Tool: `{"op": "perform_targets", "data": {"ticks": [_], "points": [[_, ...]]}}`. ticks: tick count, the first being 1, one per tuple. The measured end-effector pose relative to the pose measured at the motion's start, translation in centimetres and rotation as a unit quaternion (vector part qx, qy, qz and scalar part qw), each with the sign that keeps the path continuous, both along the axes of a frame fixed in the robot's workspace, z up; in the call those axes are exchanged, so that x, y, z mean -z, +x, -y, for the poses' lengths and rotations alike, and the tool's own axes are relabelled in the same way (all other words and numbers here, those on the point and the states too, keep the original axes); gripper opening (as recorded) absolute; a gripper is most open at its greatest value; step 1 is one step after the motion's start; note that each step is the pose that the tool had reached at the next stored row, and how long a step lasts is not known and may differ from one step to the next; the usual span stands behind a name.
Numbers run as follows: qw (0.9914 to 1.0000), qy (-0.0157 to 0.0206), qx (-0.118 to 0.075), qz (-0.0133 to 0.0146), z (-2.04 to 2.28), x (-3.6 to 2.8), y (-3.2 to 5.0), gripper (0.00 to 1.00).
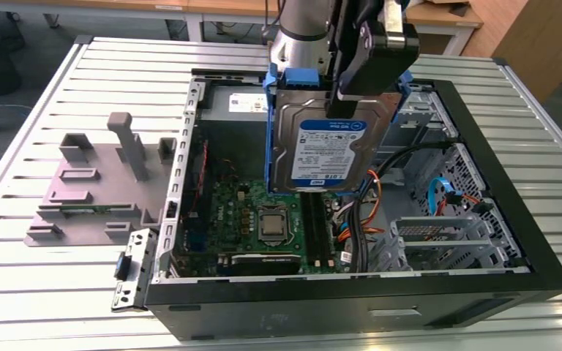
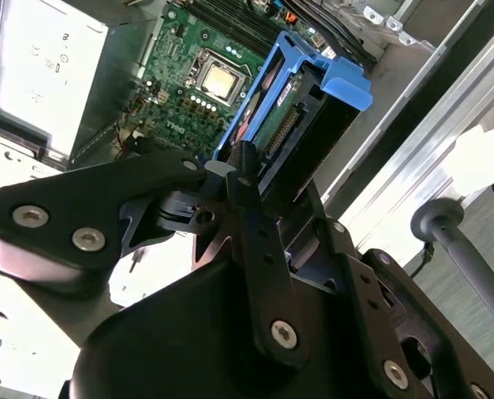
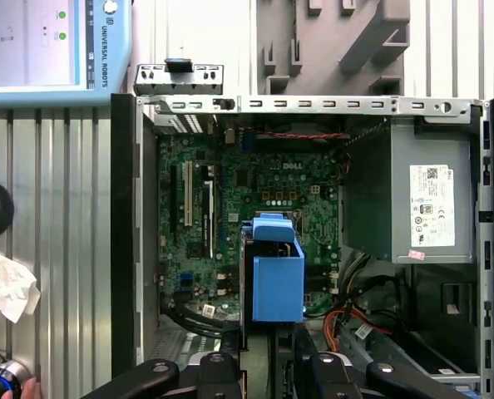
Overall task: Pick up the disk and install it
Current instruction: 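Pick up the disk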
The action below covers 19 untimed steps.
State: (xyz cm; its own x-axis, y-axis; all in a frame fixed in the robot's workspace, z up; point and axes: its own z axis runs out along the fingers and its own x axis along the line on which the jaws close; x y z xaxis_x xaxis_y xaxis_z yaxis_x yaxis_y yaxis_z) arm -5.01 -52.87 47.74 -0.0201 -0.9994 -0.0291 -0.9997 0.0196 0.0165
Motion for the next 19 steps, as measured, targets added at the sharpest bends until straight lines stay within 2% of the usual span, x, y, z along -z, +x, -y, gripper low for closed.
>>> {"op": "perform_targets", "data": {"ticks": [6,8,11,19], "points": [[1.0,-0.0012,0.0,0.0,0.0,-0.01,0.01,0.35],[1.0,-0.0029,0.0,0.0,0.01,-0.01,0.01,0.35],[0.99999,-0.0037,0.0,0.0,0.01,0.0,0.01,0.35],[0.99999,-0.0043,0.0,0.0,0.01,-0.02,0.01,0.35]]}}
